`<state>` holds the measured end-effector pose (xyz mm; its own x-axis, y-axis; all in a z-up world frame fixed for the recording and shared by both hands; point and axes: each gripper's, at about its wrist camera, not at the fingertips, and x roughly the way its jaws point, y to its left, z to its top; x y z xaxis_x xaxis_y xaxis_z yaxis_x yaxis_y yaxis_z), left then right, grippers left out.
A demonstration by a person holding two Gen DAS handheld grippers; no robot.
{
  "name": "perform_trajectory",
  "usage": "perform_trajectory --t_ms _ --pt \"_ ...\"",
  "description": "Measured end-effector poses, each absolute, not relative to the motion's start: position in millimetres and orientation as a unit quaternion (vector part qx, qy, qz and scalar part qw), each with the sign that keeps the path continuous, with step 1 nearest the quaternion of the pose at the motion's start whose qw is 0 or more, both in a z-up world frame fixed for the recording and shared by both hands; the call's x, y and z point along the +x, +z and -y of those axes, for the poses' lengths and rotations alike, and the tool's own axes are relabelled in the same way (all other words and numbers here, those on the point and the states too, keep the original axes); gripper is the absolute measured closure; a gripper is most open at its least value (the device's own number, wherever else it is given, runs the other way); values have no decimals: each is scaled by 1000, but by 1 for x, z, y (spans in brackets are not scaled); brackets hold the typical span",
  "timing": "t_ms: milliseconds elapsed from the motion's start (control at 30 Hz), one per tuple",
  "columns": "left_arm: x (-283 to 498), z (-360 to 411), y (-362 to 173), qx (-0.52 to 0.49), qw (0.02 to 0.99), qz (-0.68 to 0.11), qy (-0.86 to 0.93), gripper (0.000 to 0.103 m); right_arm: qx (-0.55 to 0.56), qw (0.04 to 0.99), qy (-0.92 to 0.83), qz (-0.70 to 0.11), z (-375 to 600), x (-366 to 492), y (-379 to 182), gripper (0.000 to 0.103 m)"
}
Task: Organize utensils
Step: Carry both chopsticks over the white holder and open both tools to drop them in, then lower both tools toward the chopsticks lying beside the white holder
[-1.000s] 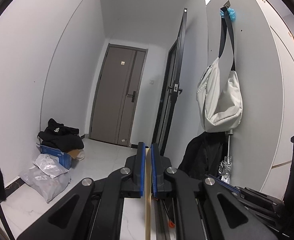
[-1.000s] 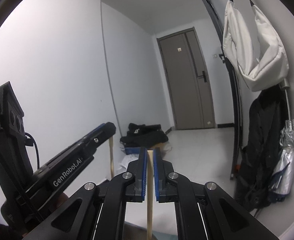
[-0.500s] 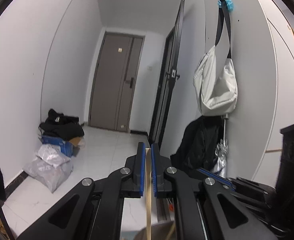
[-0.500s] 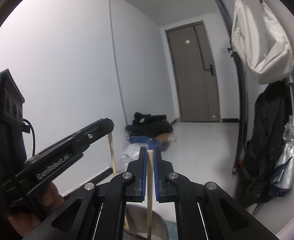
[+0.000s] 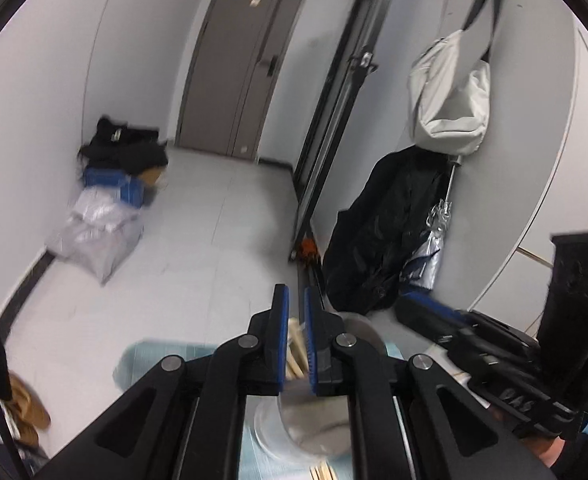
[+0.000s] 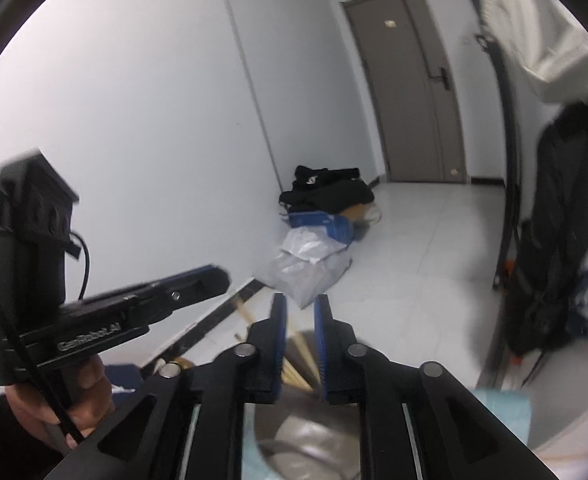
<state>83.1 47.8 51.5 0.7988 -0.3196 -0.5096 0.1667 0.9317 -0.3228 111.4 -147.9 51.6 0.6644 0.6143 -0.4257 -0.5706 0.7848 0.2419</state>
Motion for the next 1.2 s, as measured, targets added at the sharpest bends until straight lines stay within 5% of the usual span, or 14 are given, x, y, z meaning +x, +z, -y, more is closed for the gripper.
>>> perform_trajectory --t_ms 133,267,333,400,800,1200 --pt "61 -52 57 -137 941 -291 -107 74 57 918 309 -243 167 85 54 67" --pt "36 -56 68 -139 948 -276 -77 39 57 923 295 -242 182 61 57 64" --pt "23 -55 73 -136 951 -272 -62 32 60 925 289 -239 187 45 60 52" --pt "17 -54 77 -133 952 -270 -48 23 59 927 286 -234 190 28 61 51" --pt "-23 -40 65 -121 958 -260 -7 4 61 945 247 -206 192 -32 64 16" --pt "-42 -21 39 -89 964 -252 -6 4 66 948 208 -230 199 -51 39 11"
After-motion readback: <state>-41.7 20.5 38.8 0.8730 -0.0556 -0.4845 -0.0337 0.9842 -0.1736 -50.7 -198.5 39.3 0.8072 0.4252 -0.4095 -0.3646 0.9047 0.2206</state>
